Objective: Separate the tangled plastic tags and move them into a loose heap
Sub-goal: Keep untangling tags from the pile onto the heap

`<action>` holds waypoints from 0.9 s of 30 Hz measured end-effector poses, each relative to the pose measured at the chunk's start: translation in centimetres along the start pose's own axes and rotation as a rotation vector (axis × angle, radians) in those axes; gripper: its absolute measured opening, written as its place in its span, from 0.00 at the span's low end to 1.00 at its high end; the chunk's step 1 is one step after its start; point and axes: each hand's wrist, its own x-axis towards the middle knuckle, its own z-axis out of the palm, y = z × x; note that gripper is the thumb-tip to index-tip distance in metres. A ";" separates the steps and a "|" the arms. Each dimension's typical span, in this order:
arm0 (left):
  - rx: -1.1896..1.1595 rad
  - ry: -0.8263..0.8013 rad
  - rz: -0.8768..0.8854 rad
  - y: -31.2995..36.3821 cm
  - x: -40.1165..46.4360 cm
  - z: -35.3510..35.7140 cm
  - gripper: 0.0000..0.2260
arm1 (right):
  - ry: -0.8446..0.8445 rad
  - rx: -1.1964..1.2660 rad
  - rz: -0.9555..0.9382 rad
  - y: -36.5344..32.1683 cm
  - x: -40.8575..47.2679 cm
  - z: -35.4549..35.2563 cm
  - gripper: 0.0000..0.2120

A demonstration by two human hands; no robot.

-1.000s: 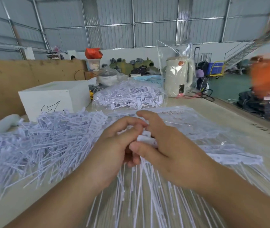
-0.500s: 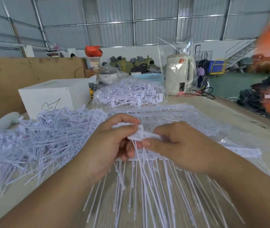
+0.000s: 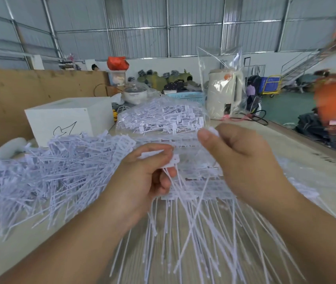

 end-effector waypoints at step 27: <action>0.428 -0.290 0.065 0.3 0.0 -1.0 0.09 | -0.730 -0.072 0.162 0.4 0.0 -0.7 0.17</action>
